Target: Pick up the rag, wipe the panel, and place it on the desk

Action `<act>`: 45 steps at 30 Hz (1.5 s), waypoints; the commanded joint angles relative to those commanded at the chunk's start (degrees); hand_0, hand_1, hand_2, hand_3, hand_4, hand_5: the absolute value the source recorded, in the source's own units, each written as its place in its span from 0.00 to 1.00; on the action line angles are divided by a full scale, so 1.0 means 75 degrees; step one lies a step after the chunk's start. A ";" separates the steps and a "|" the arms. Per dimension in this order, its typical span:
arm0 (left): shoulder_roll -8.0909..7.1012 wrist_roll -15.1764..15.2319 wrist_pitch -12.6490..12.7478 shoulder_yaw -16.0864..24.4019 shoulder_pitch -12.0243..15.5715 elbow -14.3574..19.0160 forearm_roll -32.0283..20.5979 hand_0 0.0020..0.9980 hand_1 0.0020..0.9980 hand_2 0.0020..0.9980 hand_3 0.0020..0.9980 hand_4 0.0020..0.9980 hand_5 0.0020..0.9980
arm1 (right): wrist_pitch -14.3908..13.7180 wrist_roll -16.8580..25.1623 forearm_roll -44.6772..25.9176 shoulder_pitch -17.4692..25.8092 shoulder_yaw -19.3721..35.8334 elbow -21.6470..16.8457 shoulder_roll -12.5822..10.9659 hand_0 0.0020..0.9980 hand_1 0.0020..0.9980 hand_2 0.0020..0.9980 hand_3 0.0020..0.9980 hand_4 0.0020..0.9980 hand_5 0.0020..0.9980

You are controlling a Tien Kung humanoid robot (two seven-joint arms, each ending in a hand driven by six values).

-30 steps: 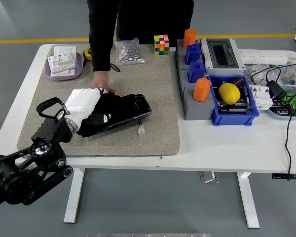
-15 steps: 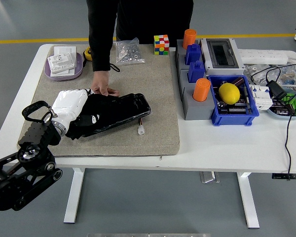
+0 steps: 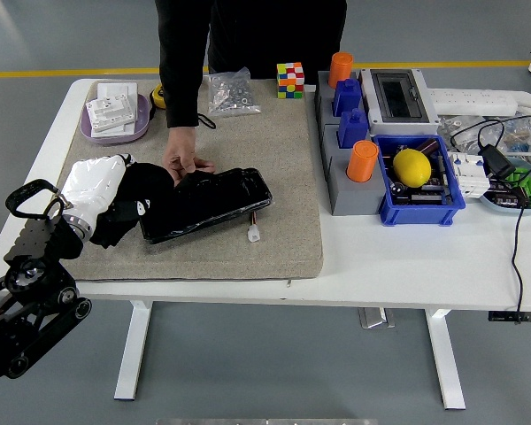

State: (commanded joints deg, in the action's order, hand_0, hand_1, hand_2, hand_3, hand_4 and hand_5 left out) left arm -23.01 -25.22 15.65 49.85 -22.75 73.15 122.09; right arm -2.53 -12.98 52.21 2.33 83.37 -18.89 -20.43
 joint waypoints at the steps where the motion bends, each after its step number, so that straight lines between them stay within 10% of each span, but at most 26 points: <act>1: -0.0020 0.0006 0.0010 0.0067 0.0017 -0.0009 0.0017 0.23 0.11 0.45 0.35 0.08 0.00 | 0.0001 -0.0003 0.0003 0.0001 -0.0002 0.0000 -0.0001 0.69 0.46 0.64 0.62 1.00 0.71; 30: 0.0163 0.1016 0.0769 0.0390 -0.0135 -0.2131 -0.1162 0.25 0.18 0.45 0.37 0.09 0.00 | -0.0048 0.0016 -0.0061 -0.0061 -0.0092 -0.0022 0.0050 0.69 0.46 0.64 0.62 1.00 0.70; 31: 0.0178 0.1025 0.0768 0.0377 -0.0141 -0.2155 -0.1169 0.26 0.22 0.46 0.41 0.22 0.00 | -0.0047 0.0017 -0.0059 -0.0057 -0.0088 -0.0022 0.0051 0.69 0.46 0.64 0.62 1.00 0.71; 36: 0.0207 0.0945 0.0629 0.0373 -0.0153 -0.2221 -0.1118 0.26 0.22 0.46 0.41 0.22 0.00 | -0.0037 0.0011 -0.0048 -0.0052 -0.0069 -0.0021 0.0048 0.69 0.46 0.64 0.62 1.00 0.71; 37: 0.0206 0.0952 0.0630 0.0371 -0.0152 -0.2214 -0.1120 0.32 0.38 0.51 0.50 0.51 0.00 | -0.0035 0.0009 -0.0046 -0.0051 -0.0061 -0.0018 0.0048 0.69 0.46 0.64 0.62 1.00 0.70; 45: 0.0172 0.0825 0.0276 0.0401 -0.0169 -0.2203 -0.1201 0.37 0.51 0.56 0.54 0.67 0.07 | -0.0036 0.0026 -0.0041 -0.0050 -0.0042 -0.0013 0.0057 0.69 0.46 0.64 0.62 1.00 0.71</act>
State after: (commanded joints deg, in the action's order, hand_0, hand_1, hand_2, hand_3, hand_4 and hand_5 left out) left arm -21.73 -19.03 17.72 52.85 -24.02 56.63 113.09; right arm -2.79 -12.79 51.90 1.96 83.05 -18.98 -20.00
